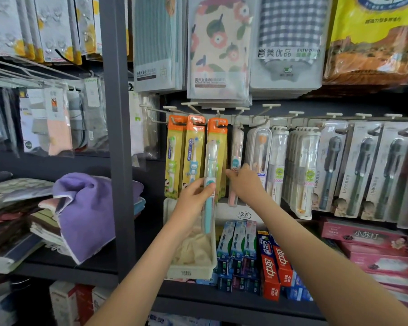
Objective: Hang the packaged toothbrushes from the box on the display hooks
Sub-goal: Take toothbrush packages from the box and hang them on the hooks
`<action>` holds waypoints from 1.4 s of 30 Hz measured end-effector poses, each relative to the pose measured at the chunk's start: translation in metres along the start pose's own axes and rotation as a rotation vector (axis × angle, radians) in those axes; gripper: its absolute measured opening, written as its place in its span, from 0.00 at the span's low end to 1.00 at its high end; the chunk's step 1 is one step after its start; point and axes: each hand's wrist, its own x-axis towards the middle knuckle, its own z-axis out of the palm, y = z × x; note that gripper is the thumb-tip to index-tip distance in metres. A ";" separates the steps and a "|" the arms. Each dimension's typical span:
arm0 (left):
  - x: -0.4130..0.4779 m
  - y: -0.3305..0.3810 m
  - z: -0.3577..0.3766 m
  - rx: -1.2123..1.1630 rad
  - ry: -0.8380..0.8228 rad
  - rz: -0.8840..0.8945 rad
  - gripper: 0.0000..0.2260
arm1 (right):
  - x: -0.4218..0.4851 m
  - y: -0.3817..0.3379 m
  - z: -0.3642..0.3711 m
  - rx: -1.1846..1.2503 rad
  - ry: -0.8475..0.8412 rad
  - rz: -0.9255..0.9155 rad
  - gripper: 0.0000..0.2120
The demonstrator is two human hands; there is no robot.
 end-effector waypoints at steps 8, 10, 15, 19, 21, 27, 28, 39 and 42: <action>0.006 0.004 0.015 0.109 -0.082 0.039 0.07 | -0.034 -0.009 -0.009 0.336 0.050 -0.366 0.28; 0.010 0.009 0.022 0.152 -0.117 0.054 0.10 | -0.031 -0.014 -0.011 0.309 0.078 -0.396 0.31; 0.024 0.024 0.031 0.608 0.067 0.356 0.16 | -0.012 -0.020 -0.029 0.350 0.194 -0.300 0.28; 0.043 0.022 0.018 0.978 0.409 0.678 0.25 | 0.002 -0.020 -0.039 0.201 0.200 -0.296 0.29; 0.056 0.014 0.010 1.086 0.447 0.651 0.30 | 0.007 -0.021 -0.040 0.159 0.198 -0.291 0.30; 0.072 0.009 0.002 1.150 0.363 0.413 0.42 | 0.012 -0.026 -0.038 0.047 0.219 -0.308 0.30; 0.073 0.008 0.003 1.155 0.356 0.379 0.44 | 0.011 -0.026 -0.038 0.031 0.225 -0.311 0.30; 0.079 0.002 0.010 1.247 0.364 0.272 0.46 | 0.015 -0.021 -0.031 0.032 0.260 -0.301 0.28; 0.081 0.000 0.011 1.261 0.360 0.264 0.46 | 0.018 -0.022 -0.028 0.011 0.218 -0.261 0.27</action>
